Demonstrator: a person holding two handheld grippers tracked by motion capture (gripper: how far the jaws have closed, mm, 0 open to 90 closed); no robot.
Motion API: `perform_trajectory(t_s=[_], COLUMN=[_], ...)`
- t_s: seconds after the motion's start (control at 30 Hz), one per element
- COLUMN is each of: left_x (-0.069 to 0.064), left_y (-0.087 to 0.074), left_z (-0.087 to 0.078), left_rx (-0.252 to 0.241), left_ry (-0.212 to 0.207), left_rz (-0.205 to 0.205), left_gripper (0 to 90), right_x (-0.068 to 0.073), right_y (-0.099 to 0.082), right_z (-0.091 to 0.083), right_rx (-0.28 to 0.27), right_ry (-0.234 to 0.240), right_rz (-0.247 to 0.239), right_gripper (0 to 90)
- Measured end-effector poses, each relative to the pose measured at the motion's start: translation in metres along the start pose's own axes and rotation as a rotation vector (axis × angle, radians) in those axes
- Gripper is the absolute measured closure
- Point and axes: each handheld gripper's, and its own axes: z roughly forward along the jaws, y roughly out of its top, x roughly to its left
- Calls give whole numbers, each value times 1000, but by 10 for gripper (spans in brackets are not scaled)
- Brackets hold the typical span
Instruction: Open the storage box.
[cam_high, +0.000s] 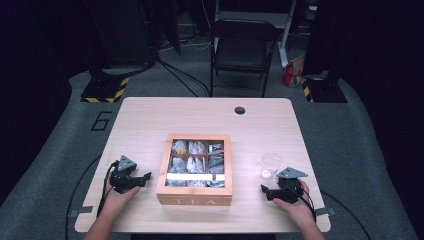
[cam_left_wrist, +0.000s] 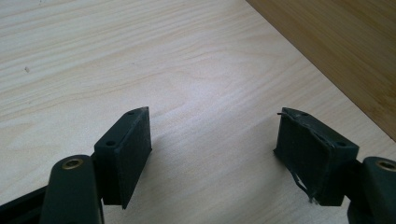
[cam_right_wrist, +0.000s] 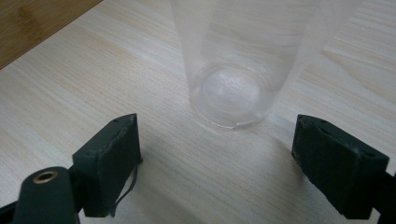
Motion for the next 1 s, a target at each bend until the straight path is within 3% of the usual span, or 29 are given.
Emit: perform_trajectory(t_s=[0.67,0.87,1.0], left_x=[-2,-1,-1], left_y=[-1,0,0], left_z=[0,-2,-1], left_rx=[-6,13,3], left_ry=[4,-5,-6], left_rz=[-13,-3,-14], left_gripper=[262,261,262], right_x=[0,0,-1], right_y=[-1,-1,-1], right_z=[-1,-1,-3], right_rx=[0,-5,-1], right_ry=[7,6,8], right_rz=[-4,-5,1], right_gripper=[150,153,215])
